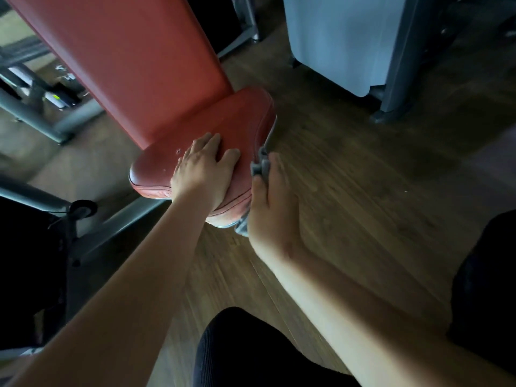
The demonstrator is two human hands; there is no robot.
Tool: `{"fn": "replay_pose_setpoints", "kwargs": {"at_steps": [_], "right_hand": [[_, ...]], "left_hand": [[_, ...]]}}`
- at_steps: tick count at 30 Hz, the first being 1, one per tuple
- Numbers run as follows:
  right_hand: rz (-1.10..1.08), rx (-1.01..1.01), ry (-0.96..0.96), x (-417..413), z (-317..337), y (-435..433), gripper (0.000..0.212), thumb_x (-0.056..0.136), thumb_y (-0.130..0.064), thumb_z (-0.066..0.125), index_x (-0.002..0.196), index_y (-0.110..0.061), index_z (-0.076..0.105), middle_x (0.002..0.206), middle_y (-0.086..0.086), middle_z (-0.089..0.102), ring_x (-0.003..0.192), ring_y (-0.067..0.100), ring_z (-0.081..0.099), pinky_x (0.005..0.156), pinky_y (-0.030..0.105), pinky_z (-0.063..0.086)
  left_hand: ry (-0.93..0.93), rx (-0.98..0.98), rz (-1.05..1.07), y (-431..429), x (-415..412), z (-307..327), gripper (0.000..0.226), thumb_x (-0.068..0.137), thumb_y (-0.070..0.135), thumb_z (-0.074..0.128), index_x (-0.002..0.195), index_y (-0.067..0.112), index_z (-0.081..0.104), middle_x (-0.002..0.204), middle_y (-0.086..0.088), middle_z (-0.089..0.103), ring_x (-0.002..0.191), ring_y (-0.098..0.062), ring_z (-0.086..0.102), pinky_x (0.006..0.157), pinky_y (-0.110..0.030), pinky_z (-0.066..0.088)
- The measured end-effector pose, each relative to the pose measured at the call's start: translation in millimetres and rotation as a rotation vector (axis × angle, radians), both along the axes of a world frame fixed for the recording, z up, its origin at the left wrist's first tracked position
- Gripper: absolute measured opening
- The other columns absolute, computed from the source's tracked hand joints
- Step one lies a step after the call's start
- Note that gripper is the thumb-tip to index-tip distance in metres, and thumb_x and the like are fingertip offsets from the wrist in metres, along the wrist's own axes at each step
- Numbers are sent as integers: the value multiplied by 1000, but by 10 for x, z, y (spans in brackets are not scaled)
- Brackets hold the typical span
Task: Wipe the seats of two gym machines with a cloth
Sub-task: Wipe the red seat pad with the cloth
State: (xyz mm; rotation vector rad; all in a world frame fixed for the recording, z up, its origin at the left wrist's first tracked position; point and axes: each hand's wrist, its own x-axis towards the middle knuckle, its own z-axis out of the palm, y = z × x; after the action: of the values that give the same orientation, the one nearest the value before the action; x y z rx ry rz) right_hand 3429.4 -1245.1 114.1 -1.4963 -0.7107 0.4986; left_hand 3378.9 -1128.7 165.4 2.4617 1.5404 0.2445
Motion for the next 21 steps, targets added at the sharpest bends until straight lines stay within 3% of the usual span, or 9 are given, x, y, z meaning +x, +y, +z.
{"fn": "replay_pose_setpoints", "kwargs": {"at_steps": [2,7,11,14,16,21], "right_hand": [[36,31,37,45,-48,-21,49,103,-28,36,147,-8,46,150,12,52,141,23,47,118,47,37],[54,-62,99,338,63,167,44,102,-30,36,135,-9,56,133,11,64,125,24,60,107,47,48],[76,6,32,95,-39,-88,56,98,-39,35,142,-6,48,144,13,56,136,25,52,113,48,42],[93,-47,101,375,85,119,39,104,-27,42,134,-10,59,136,7,64,128,20,58,109,32,45],[108,-53,45,448,116,137,35,105,-22,45,135,-10,59,137,4,64,129,17,58,105,23,43],[217,-146,-35,654,175,39,38,102,-18,47,138,-12,61,137,4,66,130,17,59,112,38,46]], "left_hand": [[13,-1,5,9,2,2,66,98,63,40,159,37,38,169,14,31,155,-19,31,123,-46,28],[16,-4,14,-15,29,6,63,100,60,42,158,37,39,168,15,32,154,-19,31,120,-44,30],[21,-17,18,-15,13,3,64,100,61,41,159,38,37,169,15,30,155,-19,31,122,-45,29],[29,-22,30,-24,5,14,65,99,63,40,159,39,36,169,17,29,155,-18,31,122,-45,30],[26,-20,29,-31,1,24,66,98,64,40,159,39,37,169,17,30,154,-18,32,122,-45,31],[-26,-10,11,-87,-29,61,61,99,59,48,154,32,49,164,11,41,150,-19,39,119,-42,33]]}}
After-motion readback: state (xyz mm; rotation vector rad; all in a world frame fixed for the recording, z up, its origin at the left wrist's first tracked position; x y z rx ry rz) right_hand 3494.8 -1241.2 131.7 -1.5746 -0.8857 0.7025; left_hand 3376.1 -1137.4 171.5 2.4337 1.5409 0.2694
